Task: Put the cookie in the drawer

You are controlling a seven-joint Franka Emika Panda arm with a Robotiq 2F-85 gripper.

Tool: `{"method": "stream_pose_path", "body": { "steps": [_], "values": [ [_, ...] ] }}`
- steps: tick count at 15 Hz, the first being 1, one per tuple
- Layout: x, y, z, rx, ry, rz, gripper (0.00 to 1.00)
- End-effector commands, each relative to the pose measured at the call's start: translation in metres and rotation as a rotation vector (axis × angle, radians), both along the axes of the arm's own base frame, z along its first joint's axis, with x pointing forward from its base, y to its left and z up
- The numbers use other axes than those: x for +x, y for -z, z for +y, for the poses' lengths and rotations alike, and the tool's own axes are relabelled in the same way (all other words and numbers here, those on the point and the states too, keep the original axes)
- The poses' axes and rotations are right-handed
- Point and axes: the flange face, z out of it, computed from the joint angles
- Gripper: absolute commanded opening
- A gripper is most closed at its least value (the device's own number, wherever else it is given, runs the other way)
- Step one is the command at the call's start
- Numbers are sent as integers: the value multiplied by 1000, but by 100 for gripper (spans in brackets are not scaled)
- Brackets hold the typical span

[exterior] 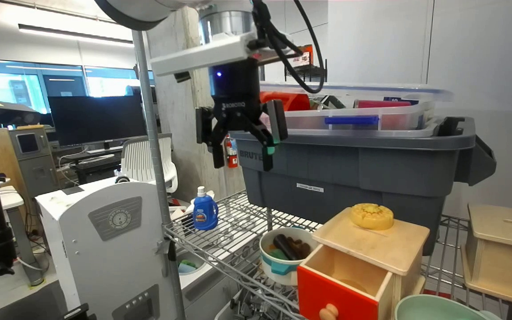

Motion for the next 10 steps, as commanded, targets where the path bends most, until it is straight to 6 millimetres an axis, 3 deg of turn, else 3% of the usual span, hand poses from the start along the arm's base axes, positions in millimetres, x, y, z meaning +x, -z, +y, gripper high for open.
{"method": "stream_pose_path", "body": {
  "steps": [1,6,10],
  "values": [
    [-45,-39,9,-14,28,-45,100],
    [-97,-69,8,-10,61,-84,100],
    [-129,-88,-5,-16,103,-121,100]
  ]
}}
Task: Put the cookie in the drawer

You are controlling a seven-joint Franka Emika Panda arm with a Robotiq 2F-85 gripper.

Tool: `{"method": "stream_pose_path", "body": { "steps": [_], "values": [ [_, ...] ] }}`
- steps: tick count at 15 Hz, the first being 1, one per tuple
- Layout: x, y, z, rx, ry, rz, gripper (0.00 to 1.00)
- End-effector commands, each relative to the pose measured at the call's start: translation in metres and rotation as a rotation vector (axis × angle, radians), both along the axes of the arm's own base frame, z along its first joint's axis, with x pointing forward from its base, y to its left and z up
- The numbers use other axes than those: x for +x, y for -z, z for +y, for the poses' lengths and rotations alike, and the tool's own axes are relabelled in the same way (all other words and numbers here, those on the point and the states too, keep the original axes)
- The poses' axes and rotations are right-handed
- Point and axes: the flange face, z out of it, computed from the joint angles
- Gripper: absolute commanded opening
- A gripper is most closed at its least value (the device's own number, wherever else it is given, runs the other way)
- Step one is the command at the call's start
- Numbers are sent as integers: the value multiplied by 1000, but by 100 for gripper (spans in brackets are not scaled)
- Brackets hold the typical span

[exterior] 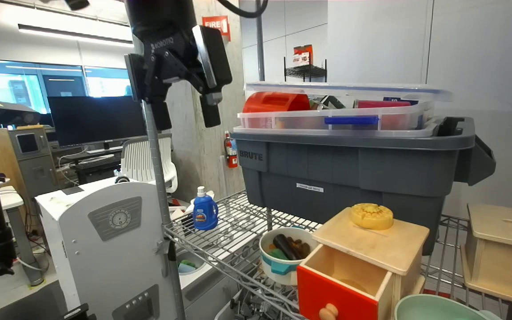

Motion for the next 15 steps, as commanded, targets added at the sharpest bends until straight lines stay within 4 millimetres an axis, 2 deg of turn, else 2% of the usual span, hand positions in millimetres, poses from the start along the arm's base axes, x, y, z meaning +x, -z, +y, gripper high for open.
{"method": "stream_pose_path", "body": {
  "steps": [1,4,5,8,15],
  "values": [
    [-35,-19,-12,-11,44,-40,100],
    [-47,-28,-20,10,36,-65,100],
    [-35,-20,-14,3,38,-41,100],
    [-43,-25,-16,4,42,-54,100],
    [-44,-25,-16,4,42,-53,100]
  ]
}}
